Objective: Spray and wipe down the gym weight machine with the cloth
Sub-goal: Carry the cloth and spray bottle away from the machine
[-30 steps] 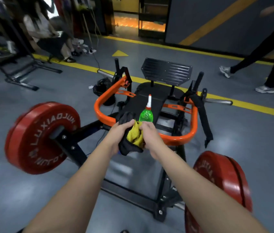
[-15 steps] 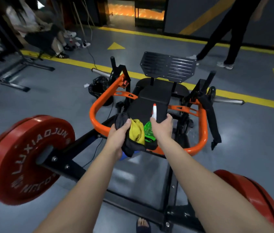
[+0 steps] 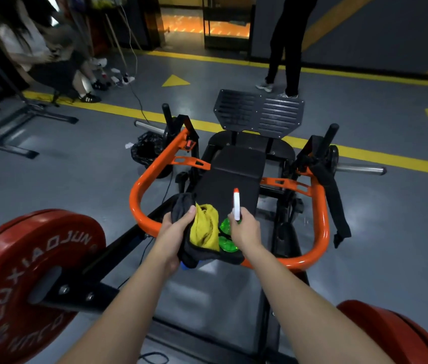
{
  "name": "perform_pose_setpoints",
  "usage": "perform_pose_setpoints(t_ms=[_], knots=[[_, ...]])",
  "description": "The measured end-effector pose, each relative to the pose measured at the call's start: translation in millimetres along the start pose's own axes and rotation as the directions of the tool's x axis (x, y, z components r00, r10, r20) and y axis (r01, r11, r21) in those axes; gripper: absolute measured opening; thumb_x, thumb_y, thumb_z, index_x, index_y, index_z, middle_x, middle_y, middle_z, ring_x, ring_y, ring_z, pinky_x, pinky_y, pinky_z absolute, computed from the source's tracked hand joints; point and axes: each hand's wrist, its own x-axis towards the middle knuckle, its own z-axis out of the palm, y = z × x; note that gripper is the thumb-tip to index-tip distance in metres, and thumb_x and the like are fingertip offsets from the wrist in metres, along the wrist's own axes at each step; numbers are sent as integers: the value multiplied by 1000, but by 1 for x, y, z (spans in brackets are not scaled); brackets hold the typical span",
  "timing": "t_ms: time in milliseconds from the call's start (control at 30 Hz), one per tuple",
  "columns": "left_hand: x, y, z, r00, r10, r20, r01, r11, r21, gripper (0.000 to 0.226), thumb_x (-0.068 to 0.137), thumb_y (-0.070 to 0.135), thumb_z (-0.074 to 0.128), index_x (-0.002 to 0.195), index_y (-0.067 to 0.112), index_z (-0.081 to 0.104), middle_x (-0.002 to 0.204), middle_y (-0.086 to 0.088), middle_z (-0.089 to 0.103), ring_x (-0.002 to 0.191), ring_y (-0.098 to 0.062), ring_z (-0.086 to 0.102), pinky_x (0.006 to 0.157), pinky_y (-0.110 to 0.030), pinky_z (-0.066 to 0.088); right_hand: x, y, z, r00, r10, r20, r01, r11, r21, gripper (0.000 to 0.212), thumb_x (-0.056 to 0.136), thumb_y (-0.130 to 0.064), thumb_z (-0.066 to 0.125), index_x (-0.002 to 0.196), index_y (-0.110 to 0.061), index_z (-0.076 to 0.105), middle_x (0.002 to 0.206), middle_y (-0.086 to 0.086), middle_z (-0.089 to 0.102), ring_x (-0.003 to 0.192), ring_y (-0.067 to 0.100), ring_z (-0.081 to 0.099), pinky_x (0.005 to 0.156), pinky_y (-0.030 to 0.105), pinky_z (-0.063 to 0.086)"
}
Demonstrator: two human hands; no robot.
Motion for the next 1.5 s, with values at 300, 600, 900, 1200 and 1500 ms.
perform_pose_setpoints(t_ms=[300, 600, 900, 1200, 1500], knots=[[-70, 10, -84, 999, 23, 40, -23, 1000, -2, 48, 87, 35, 79, 131, 21, 64, 119, -12, 74, 111, -34, 71, 102, -58, 52, -100, -34, 36, 984, -167, -59, 168, 986, 13, 22, 103, -38, 58, 110, -19, 66, 91, 1, 67, 83, 25, 58, 71, 37, 44], [-208, 32, -251, 999, 43, 20, -42, 998, -38, 29, 94, 23, 71, 120, 9, 70, 111, -18, 75, 103, -37, 72, 92, -52, 58, -278, -98, 147, 941, -337, -41, 340, 934, 115, 24, 97, -37, 67, 91, -15, 60, 80, -2, 62, 78, 22, 55, 71, 37, 41], [-300, 91, -451, 979, 197, -59, -181, 962, 204, 23, 91, 12, 74, 113, 11, 71, 102, -10, 78, 84, -22, 73, 75, -31, 58, -413, -176, 269, 910, -414, 32, 403, 898, 176, 31, 98, -41, 66, 80, -17, 59, 64, -7, 51, 57, 6, 42, 58, 29, 32], [-251, 164, -550, 975, 209, -80, -194, 967, 164, 13, 91, 8, 67, 103, 11, 70, 86, -11, 73, 69, -21, 68, 61, -27, 53, -419, -265, 375, 885, -464, 31, 455, 877, 154, 36, 99, -52, 57, 78, -24, 52, 62, -7, 45, 59, 13, 42, 61, 36, 34], [-127, 275, -652, 976, 198, -92, -175, 961, 212, 10, 92, 8, 67, 98, 15, 68, 84, -8, 71, 66, -19, 66, 59, -25, 52, -336, -391, 508, 912, -411, -9, 394, 867, 306, 25, 102, -48, 53, 87, -31, 64, 82, 9, 70, 63, 14, 54, 64, 36, 44]])
